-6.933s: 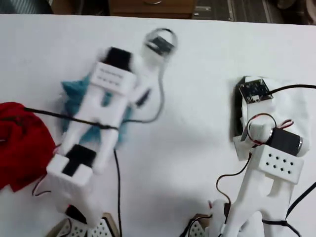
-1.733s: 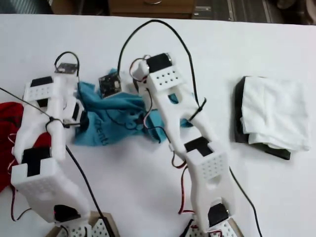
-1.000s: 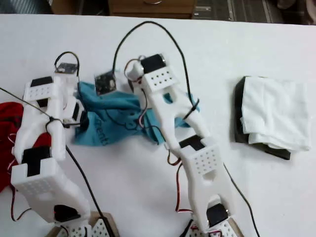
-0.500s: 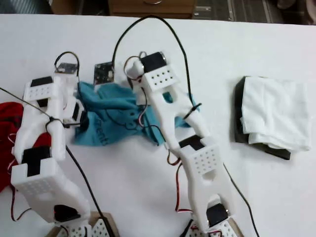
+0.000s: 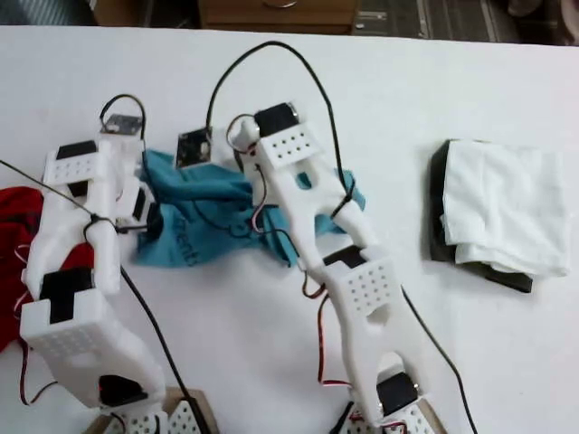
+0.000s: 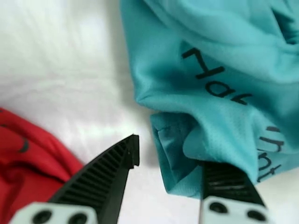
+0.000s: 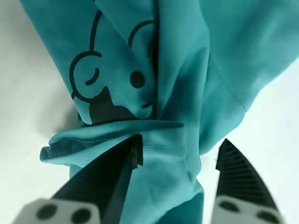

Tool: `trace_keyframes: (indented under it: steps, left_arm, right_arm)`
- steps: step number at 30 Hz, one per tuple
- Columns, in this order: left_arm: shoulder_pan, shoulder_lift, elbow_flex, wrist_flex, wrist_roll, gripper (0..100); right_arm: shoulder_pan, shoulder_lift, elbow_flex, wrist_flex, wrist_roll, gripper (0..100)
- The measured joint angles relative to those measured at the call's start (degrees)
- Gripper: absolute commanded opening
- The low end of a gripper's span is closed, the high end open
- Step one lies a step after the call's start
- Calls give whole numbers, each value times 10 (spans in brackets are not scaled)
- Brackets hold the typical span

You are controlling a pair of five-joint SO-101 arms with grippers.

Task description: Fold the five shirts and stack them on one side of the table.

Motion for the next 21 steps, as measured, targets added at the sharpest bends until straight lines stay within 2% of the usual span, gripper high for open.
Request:
trace_keyframes:
  steps: [7, 9, 14, 21]
  left_arm:
    - [0, 3, 0, -3, -1, 234]
    - [0, 17, 0, -3, -1, 234]
    - [0, 41, 0, -16, -1, 234]
    - [0, 44, 0, -18, -1, 234]
  right_arm:
    - [0, 3, 3, 0, 17, 242]
    - [0, 4, 3, 7, 37, 198]
    - [0, 4, 4, 10, 59, 16]
    - [1, 4, -4, 10, 59, 21]
